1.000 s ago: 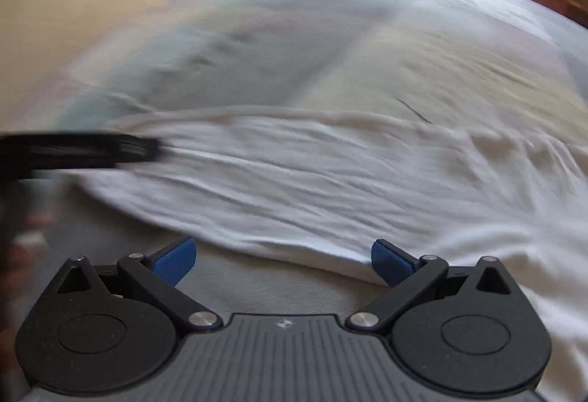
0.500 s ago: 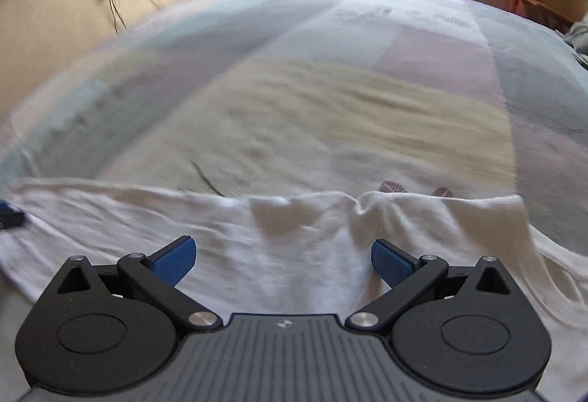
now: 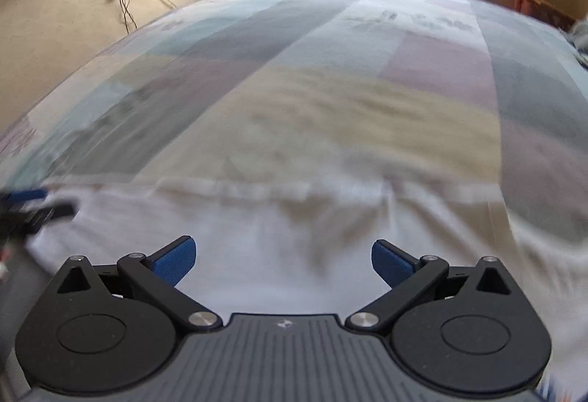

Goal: Fold clothes

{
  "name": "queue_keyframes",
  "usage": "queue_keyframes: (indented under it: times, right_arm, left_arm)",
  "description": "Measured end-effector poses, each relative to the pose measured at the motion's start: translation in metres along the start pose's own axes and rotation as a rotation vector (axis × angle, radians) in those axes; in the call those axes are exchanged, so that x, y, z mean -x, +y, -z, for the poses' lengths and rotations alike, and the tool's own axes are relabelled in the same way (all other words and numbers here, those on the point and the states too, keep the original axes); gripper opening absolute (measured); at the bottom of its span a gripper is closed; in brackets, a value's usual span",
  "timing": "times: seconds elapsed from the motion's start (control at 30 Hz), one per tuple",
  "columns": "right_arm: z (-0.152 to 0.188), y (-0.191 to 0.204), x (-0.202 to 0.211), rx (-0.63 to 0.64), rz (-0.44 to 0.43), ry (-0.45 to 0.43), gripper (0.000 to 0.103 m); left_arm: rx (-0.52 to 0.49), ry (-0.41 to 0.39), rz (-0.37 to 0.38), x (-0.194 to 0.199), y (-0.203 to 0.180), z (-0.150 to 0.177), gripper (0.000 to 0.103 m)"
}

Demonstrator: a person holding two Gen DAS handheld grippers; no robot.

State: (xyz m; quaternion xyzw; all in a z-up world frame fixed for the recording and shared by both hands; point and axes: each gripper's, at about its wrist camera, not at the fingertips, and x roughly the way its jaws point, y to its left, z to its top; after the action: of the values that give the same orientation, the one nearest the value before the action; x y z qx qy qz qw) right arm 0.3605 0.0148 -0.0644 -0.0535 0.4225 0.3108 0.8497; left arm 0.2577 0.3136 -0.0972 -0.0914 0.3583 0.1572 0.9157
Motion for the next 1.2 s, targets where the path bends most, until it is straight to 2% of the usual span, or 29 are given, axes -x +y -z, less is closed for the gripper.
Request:
queue_keyframes:
  times: [0.1, 0.2, 0.33, 0.47, 0.57, 0.7, 0.8, 0.87, 0.93, 1.03, 1.2]
  right_arm:
    - [0.042, 0.016, 0.021, -0.020, 0.008, -0.021, 0.103]
    - [0.062, 0.031, 0.014, -0.038, -0.032, -0.033, 0.103]
    - [0.061, 0.040, -0.001, -0.105, -0.125, -0.044, 0.103]
    - [0.068, 0.026, 0.035, -0.188, -0.187, -0.060, 0.103]
    - [0.100, 0.010, 0.089, -0.207, -0.087, -0.066, 0.103]
    - [0.167, -0.016, 0.150, -0.251, 0.069, -0.029, 0.103]
    - [0.217, -0.029, 0.182, -0.251, 0.221, -0.003, 0.103]
    - [0.239, -0.036, 0.193, -0.254, 0.272, -0.003, 0.103]
    - [0.252, -0.045, 0.197, -0.284, 0.292, -0.021, 0.103]
    - [0.260, -0.053, 0.196, -0.322, 0.267, -0.041, 0.103]
    - [0.268, -0.058, 0.191, -0.337, 0.261, -0.056, 0.103]
  left_arm:
    - [-0.010, -0.006, 0.009, 0.004, -0.007, 0.000, 0.102]
    - [-0.031, -0.010, 0.024, 0.009, -0.016, 0.001, 0.102]
    - [-0.077, -0.011, 0.080, 0.015, -0.033, 0.002, 0.102]
    - [-0.123, -0.019, 0.165, 0.023, -0.057, 0.003, 0.102]
    - [-0.164, -0.016, 0.237, 0.029, -0.080, 0.007, 0.102]
    - [-0.250, -0.007, 0.319, 0.041, -0.123, 0.019, 0.102]
    - [-0.330, 0.009, 0.361, 0.056, -0.166, 0.032, 0.102]
    - [-0.362, 0.031, 0.420, 0.066, -0.197, 0.042, 0.102]
    - [-0.381, 0.068, 0.488, 0.073, -0.224, 0.053, 0.102]
    - [-0.417, 0.105, 0.560, 0.082, -0.261, 0.068, 0.102]
    - [-0.473, 0.148, 0.611, 0.083, -0.305, 0.084, 0.102]
